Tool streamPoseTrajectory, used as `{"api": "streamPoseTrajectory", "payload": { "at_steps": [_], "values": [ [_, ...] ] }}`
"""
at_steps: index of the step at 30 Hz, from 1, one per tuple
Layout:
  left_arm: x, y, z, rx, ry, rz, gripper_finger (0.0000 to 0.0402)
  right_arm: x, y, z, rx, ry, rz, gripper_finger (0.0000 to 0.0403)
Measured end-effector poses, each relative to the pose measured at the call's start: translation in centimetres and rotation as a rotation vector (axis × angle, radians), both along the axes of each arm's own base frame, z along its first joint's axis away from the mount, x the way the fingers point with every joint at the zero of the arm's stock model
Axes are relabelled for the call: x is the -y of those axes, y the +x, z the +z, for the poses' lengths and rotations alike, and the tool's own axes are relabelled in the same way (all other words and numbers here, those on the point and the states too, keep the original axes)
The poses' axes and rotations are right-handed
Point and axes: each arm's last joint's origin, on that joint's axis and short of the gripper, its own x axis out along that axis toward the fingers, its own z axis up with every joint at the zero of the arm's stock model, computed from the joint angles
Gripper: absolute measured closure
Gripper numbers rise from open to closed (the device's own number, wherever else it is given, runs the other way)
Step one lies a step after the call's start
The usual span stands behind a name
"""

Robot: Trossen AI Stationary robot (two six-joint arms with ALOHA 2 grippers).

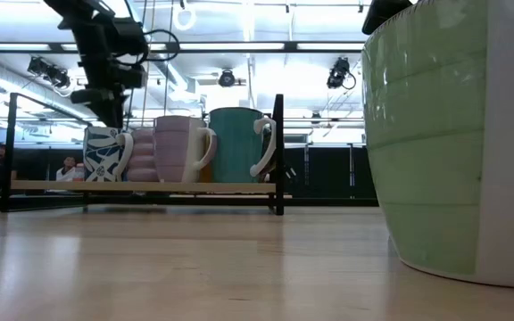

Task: Place coffee mugs
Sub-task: Put the green mug on the shelf

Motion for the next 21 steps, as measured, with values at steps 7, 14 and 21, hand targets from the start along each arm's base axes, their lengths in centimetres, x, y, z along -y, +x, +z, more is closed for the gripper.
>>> {"api": "streamPoseTrajectory", "payload": {
  "at_steps": [7, 14, 21],
  "values": [
    [1.7, -0.7, 1.8, 0.114, 0.041, -0.027, 0.0265, 0.0, 0.0, 0.0, 0.0, 0.0, 0.0, 0.0255],
    [4.3, -1.1, 3.7, 0.209, 0.12, -0.074, 0.0265, 0.0, 0.0, 0.0, 0.0, 0.0, 0.0, 0.0255],
    [7.1, -1.0, 5.1, 0.396, 0.118, -0.042, 0.0265, 0.0, 0.0, 0.0, 0.0, 0.0, 0.0, 0.0255]
  ]
}}
